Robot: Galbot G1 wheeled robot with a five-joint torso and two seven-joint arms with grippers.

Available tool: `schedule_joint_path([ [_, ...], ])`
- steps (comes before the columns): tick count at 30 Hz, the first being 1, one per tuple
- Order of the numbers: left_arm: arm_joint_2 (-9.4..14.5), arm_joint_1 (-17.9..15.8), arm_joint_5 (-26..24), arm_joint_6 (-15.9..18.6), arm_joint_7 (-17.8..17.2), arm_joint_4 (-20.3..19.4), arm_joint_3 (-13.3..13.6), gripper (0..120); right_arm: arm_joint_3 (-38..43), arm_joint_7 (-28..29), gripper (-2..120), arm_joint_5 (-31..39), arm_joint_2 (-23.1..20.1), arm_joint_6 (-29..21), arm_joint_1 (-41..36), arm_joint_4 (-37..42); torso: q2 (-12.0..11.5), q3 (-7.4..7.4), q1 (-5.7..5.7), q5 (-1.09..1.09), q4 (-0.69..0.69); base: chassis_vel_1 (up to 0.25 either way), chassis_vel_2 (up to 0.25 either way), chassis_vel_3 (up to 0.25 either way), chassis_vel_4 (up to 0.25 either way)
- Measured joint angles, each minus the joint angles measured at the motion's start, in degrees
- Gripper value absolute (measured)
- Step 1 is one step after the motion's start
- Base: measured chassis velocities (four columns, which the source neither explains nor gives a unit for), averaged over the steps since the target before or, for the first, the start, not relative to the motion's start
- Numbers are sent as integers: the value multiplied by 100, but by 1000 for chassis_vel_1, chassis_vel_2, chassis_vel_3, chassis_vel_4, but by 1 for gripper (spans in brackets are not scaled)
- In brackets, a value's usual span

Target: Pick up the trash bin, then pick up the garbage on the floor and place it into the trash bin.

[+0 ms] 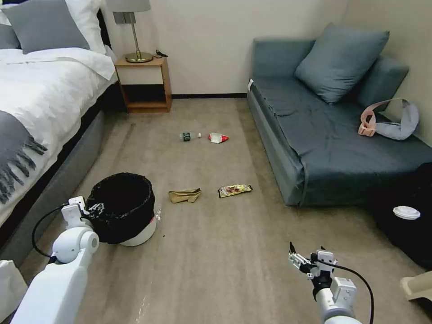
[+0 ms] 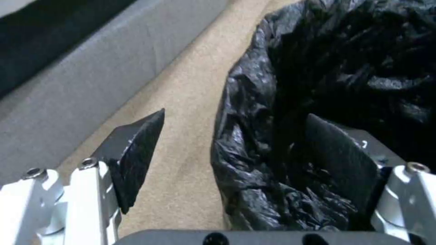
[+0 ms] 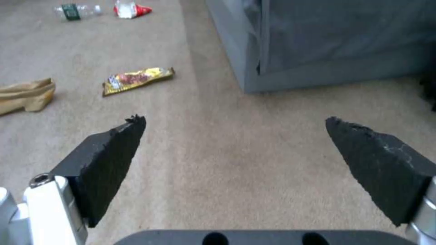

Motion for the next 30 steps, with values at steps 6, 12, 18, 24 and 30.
schedule_joint_path([
  [6, -40, -13, 4, 101, -10, 83, 27, 88, 18, 0, 100, 10, 1, -5, 5, 19, 0, 0, 0, 0, 0, 0, 0, 0, 0],
  [12, -40, 20, -12, 160, -14, 112, 18, 88, 2, 3, 100, -1, 23, -6, -38, 104, 0, 0, 0, 0, 0, 0, 0, 0, 0],
  [18, -138, 0, -24, 303, -58, 129, 57, 88, -48, 5, 100, -70, 74, -9, -129, 220, 0, 0, 0, 0, 0, 0, 0, 0, 0],
  [24, -169, 8, 80, 321, -76, 193, 105, 87, -100, 6, 100, -147, 106, 2, -223, 260, 0, 0, 0, 0, 0, 0, 0, 0, 0],
  [30, -111, 70, 131, 316, -64, 222, 92, 77, -142, 15, 100, -192, 122, 9, -270, 300, 0, 0, 0, -1, 0, 0, 0, 0, 0],
])
